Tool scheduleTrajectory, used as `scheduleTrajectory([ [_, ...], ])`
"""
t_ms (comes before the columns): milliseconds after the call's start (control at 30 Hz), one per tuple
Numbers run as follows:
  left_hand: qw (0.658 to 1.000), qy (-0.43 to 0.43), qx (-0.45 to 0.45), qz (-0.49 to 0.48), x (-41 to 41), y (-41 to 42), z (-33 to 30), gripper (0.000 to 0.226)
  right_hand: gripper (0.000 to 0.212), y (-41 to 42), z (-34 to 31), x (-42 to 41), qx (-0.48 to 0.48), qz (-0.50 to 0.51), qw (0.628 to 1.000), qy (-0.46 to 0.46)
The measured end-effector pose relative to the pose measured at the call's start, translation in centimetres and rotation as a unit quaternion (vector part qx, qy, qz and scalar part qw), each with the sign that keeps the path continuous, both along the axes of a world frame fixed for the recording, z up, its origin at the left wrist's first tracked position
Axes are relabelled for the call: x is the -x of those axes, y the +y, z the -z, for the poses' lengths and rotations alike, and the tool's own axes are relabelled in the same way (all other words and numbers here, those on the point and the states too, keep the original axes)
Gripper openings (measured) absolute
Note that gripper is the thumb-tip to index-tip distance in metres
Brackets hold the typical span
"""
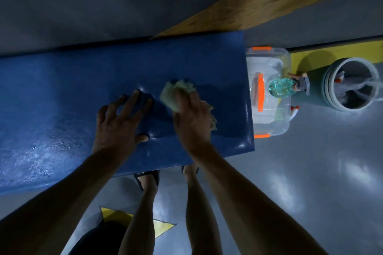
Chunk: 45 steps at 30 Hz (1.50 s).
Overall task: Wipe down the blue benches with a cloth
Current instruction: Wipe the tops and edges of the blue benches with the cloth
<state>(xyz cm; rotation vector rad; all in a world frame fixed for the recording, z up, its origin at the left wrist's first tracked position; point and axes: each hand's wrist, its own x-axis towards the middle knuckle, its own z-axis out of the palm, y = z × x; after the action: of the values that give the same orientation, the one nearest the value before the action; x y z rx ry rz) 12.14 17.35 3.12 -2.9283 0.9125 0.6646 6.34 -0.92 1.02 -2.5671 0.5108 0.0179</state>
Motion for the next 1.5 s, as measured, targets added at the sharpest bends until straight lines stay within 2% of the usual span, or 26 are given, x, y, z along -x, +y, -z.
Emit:
scheduleTrajectory([
  [100, 1.000, -0.002, 0.003, 0.010, -0.5, 0.2, 0.2, 0.105, 0.043, -2.9, -0.4, 0.1, 0.056, -0.154, 0.987, 0.008],
  [167, 1.000, -0.005, 0.009, 0.010, -0.6, 0.4, 0.3, 0.103, 0.045, -7.6, -0.4, 0.4, 0.033, -0.141, 0.989, 0.038],
  [233, 1.000, -0.006, 0.009, 0.010, -0.6, 0.4, 0.4, 0.102, 0.051, -12.5, -0.4, 0.9, 0.007, -0.043, 0.998, 0.041],
  [300, 1.000, -0.004, 0.008, 0.007, -0.7, 0.3, 0.4, 0.101, 0.052, -14.7, -0.3, 0.8, 0.022, 0.069, 0.997, 0.024],
  [400, 1.000, -0.004, 0.009, 0.006, -0.7, 0.4, 0.4, 0.100, 0.046, -12.8, 0.8, -1.0, 0.029, 0.275, 0.960, 0.040],
  [467, 1.000, -0.006, 0.012, 0.002, -0.6, 0.3, 0.5, 0.100, 0.051, -10.0, 1.2, -2.4, 0.008, 0.347, 0.938, 0.024],
  [533, 1.000, -0.007, 0.008, 0.004, -0.6, 0.3, 0.5, 0.100, 0.057, -7.0, 1.1, -3.1, 0.007, 0.284, 0.959, 0.003],
  [633, 1.000, -0.007, 0.004, 0.006, -0.7, 0.2, 0.7, 0.101, 0.058, -5.3, 0.4, -2.5, 0.043, 0.047, 0.998, 0.006],
  [700, 1.000, -0.007, 0.001, 0.006, -0.7, 0.3, 0.8, 0.102, 0.060, -7.6, 0.0, -1.7, 0.057, -0.102, 0.993, 0.015],
  [733, 1.000, -0.007, 0.001, 0.006, -0.7, 0.3, 0.9, 0.102, 0.060, -9.4, -0.1, -1.4, 0.050, -0.128, 0.990, 0.017],
  [767, 1.000, -0.008, 0.003, 0.006, -0.6, 0.4, 1.0, 0.102, 0.059, -11.2, -0.1, -1.2, 0.033, -0.110, 0.993, 0.016],
  [867, 1.000, -0.009, 0.001, 0.013, -0.7, 0.5, 1.1, 0.102, 0.050, -14.8, 0.4, -1.5, 0.002, 0.066, 0.998, 0.002],
  [1000, 1.000, -0.009, 0.006, 0.008, -0.7, 0.5, 0.9, 0.102, 0.029, -16.9, 1.9, -2.8, -0.008, 0.288, 0.954, 0.082],
  [1100, 1.000, -0.007, 0.008, 0.002, -0.6, 0.2, 0.8, 0.101, 0.032, -16.6, 2.0, -3.8, 0.004, 0.323, 0.939, 0.120],
  [1200, 1.000, -0.004, 0.012, -0.001, -0.7, 0.1, 0.8, 0.101, 0.046, -11.9, 1.0, -4.7, 0.045, 0.236, 0.970, 0.023],
  [1233, 1.000, -0.001, 0.012, -0.002, -0.8, 0.1, 0.7, 0.102, 0.051, -9.4, 0.7, -4.9, 0.029, 0.175, 0.984, -0.003],
  [1300, 1.000, 0.004, 0.007, -0.001, -0.9, 0.2, 0.6, 0.102, 0.054, -4.1, 0.4, -5.1, -0.002, 0.031, 0.999, 0.008],
  [1400, 1.000, 0.005, -0.014, 0.004, -0.9, 0.2, 0.4, 0.101, 0.039, 0.4, 0.0, -5.1, 0.044, -0.161, 0.986, 0.002],
  [1500, 1.000, 0.013, -0.017, 0.000, -0.9, 0.4, 0.5, 0.101, 0.035, -3.3, -0.7, -5.0, 0.116, -0.219, 0.969, -0.003],
])
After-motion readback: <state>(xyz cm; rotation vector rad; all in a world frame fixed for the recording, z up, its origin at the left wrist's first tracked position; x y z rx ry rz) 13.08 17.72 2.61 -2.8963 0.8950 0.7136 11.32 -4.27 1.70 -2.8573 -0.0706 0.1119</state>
